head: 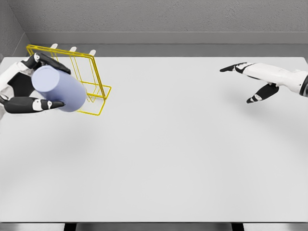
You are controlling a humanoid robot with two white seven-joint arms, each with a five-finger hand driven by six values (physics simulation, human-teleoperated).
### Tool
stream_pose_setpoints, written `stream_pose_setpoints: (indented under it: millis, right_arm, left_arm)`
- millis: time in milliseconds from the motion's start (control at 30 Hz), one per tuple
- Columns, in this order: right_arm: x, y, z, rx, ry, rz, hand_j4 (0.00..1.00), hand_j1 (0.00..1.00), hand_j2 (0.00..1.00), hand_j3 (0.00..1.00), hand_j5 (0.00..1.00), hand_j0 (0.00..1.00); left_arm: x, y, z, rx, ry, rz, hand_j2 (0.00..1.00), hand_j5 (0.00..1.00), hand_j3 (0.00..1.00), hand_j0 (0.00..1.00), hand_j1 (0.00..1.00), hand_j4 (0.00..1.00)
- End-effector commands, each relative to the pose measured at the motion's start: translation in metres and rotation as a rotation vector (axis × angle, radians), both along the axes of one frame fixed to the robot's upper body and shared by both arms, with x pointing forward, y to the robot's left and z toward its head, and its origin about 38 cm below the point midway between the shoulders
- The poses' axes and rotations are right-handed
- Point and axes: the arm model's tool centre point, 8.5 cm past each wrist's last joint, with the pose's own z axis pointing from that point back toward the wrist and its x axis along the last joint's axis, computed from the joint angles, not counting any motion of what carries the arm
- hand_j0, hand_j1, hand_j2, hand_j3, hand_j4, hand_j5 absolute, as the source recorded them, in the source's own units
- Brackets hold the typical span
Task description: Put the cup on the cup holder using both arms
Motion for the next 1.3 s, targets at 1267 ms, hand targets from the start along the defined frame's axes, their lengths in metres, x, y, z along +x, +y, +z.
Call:
stream_pose_setpoints:
  millis: [1267]
  right_arm:
    - [0.000, 0.000, 0.000, 0.006, 0.002, -0.003, 1.00, 1.00, 1.00, 1.00, 1.00, 1.00]
  left_arm:
    - [0.040, 0.010, 0.013, -0.045, -0.006, 0.070, 0.35, 0.35, 0.35, 0.35, 0.35, 0.35]
